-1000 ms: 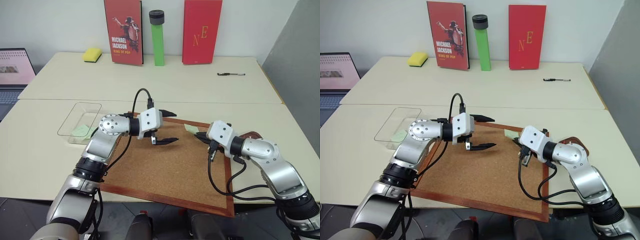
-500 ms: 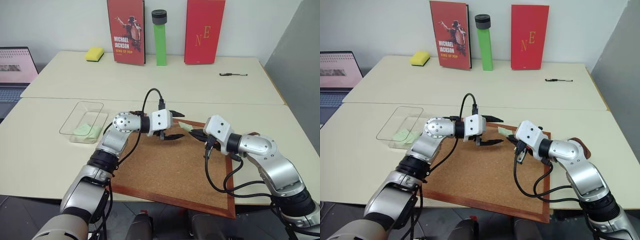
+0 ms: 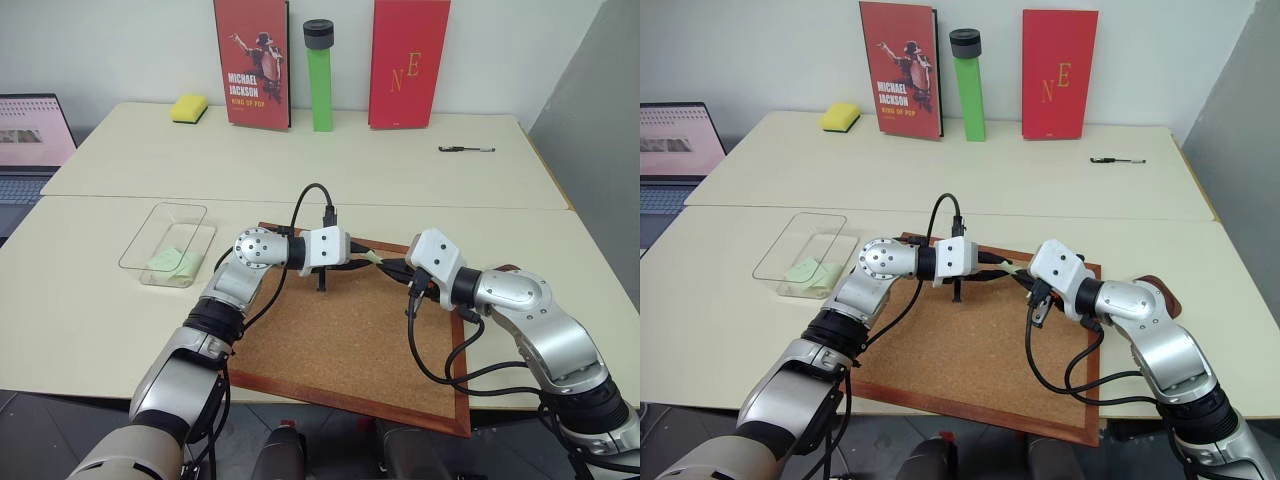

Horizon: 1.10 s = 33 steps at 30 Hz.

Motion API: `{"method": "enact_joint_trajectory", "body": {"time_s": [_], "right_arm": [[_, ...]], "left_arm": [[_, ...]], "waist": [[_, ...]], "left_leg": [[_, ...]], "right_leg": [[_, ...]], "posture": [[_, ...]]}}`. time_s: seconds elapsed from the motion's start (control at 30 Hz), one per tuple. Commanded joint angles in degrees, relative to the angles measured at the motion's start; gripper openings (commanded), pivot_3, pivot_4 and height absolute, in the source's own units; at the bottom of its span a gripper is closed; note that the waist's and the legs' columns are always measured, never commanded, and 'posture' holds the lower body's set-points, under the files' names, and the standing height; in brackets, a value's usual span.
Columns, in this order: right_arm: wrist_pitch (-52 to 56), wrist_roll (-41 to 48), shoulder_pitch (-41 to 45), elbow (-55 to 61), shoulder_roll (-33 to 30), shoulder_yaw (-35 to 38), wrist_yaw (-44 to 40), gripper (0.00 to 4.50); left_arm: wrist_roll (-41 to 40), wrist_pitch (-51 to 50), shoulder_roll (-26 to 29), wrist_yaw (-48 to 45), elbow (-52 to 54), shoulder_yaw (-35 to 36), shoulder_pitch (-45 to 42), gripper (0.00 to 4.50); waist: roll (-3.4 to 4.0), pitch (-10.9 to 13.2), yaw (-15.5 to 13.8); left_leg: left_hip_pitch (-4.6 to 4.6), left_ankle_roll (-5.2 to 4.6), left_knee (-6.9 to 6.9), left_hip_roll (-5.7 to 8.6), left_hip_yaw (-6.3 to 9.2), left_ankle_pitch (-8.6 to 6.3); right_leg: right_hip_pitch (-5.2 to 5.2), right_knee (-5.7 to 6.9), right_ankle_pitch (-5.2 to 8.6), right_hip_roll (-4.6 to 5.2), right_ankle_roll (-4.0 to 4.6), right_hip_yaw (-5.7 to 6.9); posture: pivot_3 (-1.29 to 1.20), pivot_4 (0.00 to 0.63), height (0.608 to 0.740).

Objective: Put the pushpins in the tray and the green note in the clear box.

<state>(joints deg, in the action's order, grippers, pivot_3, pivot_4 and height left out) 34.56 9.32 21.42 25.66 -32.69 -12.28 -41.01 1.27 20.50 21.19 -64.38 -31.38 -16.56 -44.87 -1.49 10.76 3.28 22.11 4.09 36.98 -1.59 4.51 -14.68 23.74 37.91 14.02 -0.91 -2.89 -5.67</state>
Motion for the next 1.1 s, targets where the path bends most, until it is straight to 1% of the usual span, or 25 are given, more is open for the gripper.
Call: {"method": "enact_joint_trajectory", "body": {"time_s": [0.03,0.33,0.37,0.43,0.47,0.6,0.73,0.77,0.97,1.03,1.1], "right_arm": [[-0.1,1.1,1.3,2.7,0.2,1.9,0.5,0.00],[0.8,3.3,1.3,3.5,0.8,2.7,0.5,0.00],[0.9,3.4,1.3,3.7,0.7,2.8,0.4,0.36],[1.1,3.8,1.2,3.9,0.4,3.0,0.1,0.65],[1.3,4.2,1.2,4.2,0.1,3.0,-0.1,0.94],[1.9,4.8,1.6,5.0,-1.0,3.3,-0.6,1.76],[3.1,6.0,2.4,6.0,-2.0,4.4,-1.1,2.71],[3.4,6.4,2.6,6.2,-2.5,4.6,-1.4,2.99],[3.1,6.7,3.9,5.4,-3.9,5.3,-1.7,4.12],[2.7,7.1,4.7,5.3,-3.2,5.3,-1.4,4.12],[1.5,7.9,5.8,5.0,-2.0,5.1,-1.9,4.12]], "left_arm": [[-0.7,0.2,0.1,-0.3,1.8,0.1,-0.2,0.03],[-0.6,0.3,0.1,-0.5,1.6,0.2,0.0,0.03],[-0.6,0.3,0.1,-0.5,1.6,0.3,0.0,0.00],[-0.6,0.4,0.1,-0.4,1.4,0.3,-0.2,0.00],[-0.5,0.5,0.1,-0.3,1.1,0.4,-0.3,0.00],[-0.5,0.7,0.3,0.0,0.9,0.6,-0.5,0.00],[-0.4,0.7,0.9,1.0,1.2,1.4,-0.8,0.00],[-0.3,0.9,1.2,1.5,1.3,1.7,-0.9,0.00],[-1.2,-1.8,6.4,3.9,5.0,5.4,-1.0,0.00],[-1.7,-5.2,9.2,4.8,8.3,7.5,-0.3,0.00],[-2.0,-10.4,13.3,5.3,12.5,10.2,0.9,0.00]], "waist": [[0.00,0.0,0.0],[0.00,0.0,0.0],[0.00,0.0,0.0],[0.00,0.0,0.0],[0.00,0.0,0.0],[0.00,0.0,0.0],[0.00,0.0,0.0],[0.00,0.0,0.0],[0.00,0.0,0.2],[0.00,0.0,0.1],[0.00,0.0,0.3]], "left_leg": [[0.00,0.00,0.00,0.00,0.00,0.00],[0.00,0.00,0.00,0.00,0.00,0.00],[0.00,0.00,0.00,0.00,0.00,0.00],[0.00,0.00,0.00,0.00,0.00,0.00],[0.00,0.00,0.00,0.00,0.00,0.00],[0.00,0.00,0.00,0.00,0.00,0.00],[0.00,0.00,0.01,0.00,0.00,0.00],[0.00,0.00,0.01,0.00,0.00,0.00],[-0.01,0.00,0.00,-0.01,0.02,0.00],[-0.02,0.00,-0.02,-0.02,0.02,0.00],[-0.02,0.00,-0.01,-0.02,0.02,0.00]], "right_leg": [[0.00,0.00,0.00,0.00,0.00,0.00],[0.00,0.01,0.00,0.00,0.00,0.00],[0.00,0.01,0.00,0.00,0.00,0.00],[0.00,0.01,0.00,0.00,0.00,0.00],[0.00,0.01,0.00,0.00,0.00,0.00],[0.00,0.01,0.00,0.00,0.00,0.00],[0.00,0.02,0.00,0.00,0.00,0.00],[0.00,0.02,0.00,0.00,0.00,0.00],[0.02,0.04,0.00,-0.01,0.00,0.01],[0.02,0.05,0.00,-0.01,0.00,0.01],[0.02,0.05,0.00,-0.01,0.00,0.01]], "posture": [[0.00,0.150,0.740],[0.00,0.150,0.740],[0.00,0.150,0.740],[0.00,0.150,0.740],[0.00,0.150,0.740],[0.00,0.150,0.740],[0.00,0.150,0.740],[0.00,0.150,0.740],[0.00,0.150,0.740],[0.00,0.150,0.740],[0.00,0.150,0.740]]}}
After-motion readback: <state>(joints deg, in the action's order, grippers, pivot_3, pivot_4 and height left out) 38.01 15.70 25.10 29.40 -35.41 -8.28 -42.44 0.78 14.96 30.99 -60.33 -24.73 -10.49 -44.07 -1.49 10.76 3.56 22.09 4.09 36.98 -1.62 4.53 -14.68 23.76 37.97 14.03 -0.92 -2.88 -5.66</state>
